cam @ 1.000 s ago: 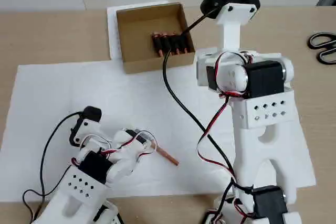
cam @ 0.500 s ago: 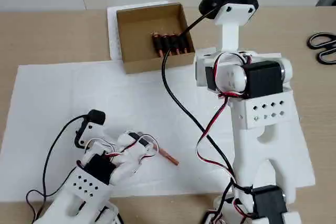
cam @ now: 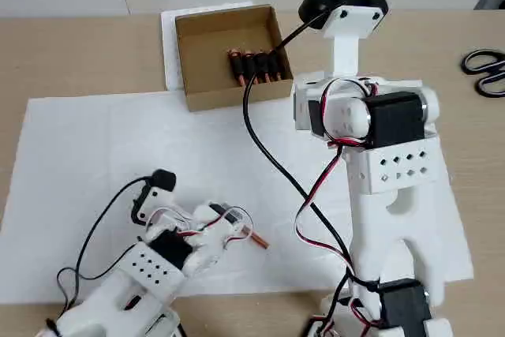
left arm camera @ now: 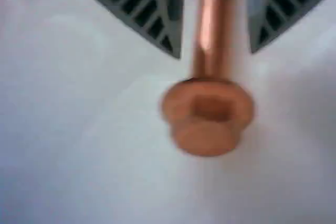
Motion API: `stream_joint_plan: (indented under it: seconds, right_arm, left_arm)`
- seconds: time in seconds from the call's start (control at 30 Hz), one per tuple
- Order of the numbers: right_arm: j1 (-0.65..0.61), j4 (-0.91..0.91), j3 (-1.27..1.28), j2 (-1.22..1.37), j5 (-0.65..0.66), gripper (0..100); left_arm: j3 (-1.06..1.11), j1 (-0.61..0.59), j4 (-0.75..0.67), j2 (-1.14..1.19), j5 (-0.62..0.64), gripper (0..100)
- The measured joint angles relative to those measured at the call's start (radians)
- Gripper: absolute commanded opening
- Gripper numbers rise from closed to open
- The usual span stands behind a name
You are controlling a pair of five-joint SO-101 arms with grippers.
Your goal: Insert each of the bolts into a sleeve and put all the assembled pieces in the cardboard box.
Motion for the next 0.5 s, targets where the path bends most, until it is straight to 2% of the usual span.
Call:
stream_joint_plan:
  seconds: [0.5]
  right_arm:
    - [0.000,0.000,0.000,0.000,0.000,0.4]
  left_arm:
    - [-0.020,-0.006,-0.129,0.153,0.006,8]
